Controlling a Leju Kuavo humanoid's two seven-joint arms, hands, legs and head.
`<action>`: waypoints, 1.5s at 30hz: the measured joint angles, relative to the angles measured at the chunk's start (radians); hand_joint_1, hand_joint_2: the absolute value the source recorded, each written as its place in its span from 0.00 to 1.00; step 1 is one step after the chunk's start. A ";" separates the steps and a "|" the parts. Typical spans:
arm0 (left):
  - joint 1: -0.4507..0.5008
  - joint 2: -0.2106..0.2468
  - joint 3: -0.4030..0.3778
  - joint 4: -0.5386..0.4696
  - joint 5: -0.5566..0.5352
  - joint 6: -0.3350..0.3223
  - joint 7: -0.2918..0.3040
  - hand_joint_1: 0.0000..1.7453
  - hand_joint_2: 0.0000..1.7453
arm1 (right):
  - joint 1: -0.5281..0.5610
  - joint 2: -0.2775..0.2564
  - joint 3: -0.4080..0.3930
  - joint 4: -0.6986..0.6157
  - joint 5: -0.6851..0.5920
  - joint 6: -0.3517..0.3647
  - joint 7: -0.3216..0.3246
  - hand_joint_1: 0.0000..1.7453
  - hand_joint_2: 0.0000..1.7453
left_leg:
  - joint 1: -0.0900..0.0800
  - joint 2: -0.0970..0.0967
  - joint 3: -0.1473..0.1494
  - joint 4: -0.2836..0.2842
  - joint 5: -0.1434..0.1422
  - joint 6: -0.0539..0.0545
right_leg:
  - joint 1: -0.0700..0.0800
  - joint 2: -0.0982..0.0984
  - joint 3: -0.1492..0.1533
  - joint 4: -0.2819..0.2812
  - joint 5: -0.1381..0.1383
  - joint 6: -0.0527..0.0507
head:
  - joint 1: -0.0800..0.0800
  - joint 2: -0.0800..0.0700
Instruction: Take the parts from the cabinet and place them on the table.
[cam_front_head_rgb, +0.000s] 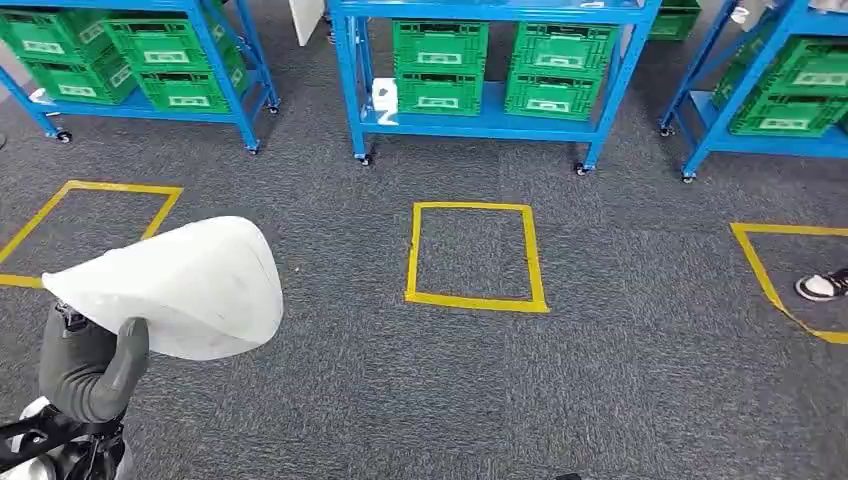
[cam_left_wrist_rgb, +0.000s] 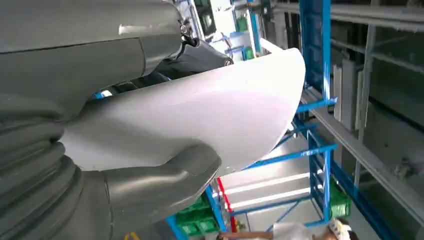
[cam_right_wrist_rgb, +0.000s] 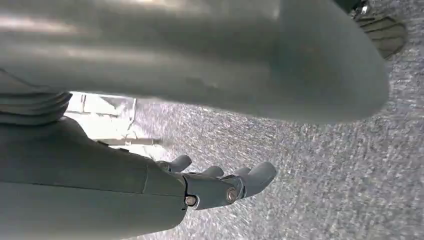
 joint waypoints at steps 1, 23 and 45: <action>0.001 0.001 0.000 0.000 -0.001 0.000 -0.004 1.00 1.00 | -0.001 0.000 0.000 0.000 0.000 0.000 -0.003 0.00 0.00 | -0.002 -0.018 -0.008 0.004 0.002 0.008 | 0.000 -0.011 0.001 -0.002 0.003 0.009 | 0.000 0.000; 0.118 0.041 0.025 -0.063 -0.038 0.021 -0.046 1.00 1.00 | 0.006 -0.004 0.029 0.000 0.042 0.003 0.004 0.00 0.00 | 0.006 -0.079 -0.127 0.197 -0.039 -0.021 | -0.006 0.028 0.010 -0.001 -0.010 -0.020 | -0.001 0.000; 0.046 0.085 0.016 -0.005 -0.019 0.024 -0.079 1.00 1.00 | 0.008 0.000 0.031 0.000 0.013 0.009 -0.018 0.00 0.00 | 0.007 -0.245 -0.067 0.005 0.052 -0.009 | -0.013 0.159 0.005 0.010 -0.009 -0.010 | 0.005 0.000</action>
